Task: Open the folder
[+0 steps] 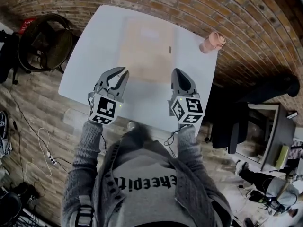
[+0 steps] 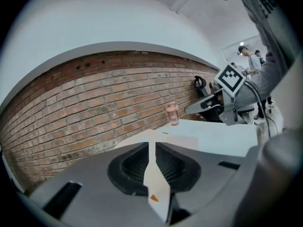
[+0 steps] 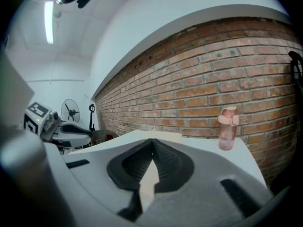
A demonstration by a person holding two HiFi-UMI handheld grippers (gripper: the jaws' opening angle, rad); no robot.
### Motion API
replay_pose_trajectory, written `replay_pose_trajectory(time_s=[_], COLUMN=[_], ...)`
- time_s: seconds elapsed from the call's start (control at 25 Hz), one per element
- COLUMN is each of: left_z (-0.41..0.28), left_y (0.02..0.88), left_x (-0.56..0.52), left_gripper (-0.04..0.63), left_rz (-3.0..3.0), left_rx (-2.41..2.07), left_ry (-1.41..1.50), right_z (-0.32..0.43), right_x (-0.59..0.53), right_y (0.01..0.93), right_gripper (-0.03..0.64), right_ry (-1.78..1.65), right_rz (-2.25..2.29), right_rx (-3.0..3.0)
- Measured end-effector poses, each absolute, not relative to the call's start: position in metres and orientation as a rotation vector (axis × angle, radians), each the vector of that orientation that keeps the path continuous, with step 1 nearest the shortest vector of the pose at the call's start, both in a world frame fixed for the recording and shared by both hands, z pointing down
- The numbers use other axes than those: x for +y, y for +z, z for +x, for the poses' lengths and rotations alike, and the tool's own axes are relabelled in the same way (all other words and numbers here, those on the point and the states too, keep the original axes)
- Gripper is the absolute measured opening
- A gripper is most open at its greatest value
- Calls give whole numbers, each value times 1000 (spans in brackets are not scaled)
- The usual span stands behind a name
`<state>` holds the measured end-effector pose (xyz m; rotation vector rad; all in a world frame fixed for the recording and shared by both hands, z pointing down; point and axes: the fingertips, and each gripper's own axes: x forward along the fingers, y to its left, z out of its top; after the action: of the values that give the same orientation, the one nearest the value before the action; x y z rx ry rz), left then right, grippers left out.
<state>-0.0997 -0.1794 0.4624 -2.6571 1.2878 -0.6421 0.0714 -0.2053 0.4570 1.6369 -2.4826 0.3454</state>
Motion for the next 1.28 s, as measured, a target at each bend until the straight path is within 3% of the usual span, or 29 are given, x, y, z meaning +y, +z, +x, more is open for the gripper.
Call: replay_pose_trajectory(time_s=[0.28, 0.36, 0.4, 0.76, 1.28], left_z=[-90, -86, -84, -79, -77], left_y=[504, 514, 519, 556, 569], left_x=[-182, -182, -182, -179, -190], left_gripper=[21, 90, 94, 109, 107], left_rz=[-2575, -2535, -2505, -2249, -2170], left_rx=[1091, 1015, 984, 747, 767], left_ry=[-871, -944, -980, -1195, -1261], right_z=[75, 76, 78, 81, 87], right_x=[-217, -220, -221, -223, -222], right_y=[508, 521, 526, 550, 567], right_gripper=[5, 5, 5, 5, 5], right_ry=[424, 445, 454, 496, 529], right_rz=[1597, 1586, 1583, 1590, 1566], right_rx=[-2385, -2360, -2350, -2294, -2269])
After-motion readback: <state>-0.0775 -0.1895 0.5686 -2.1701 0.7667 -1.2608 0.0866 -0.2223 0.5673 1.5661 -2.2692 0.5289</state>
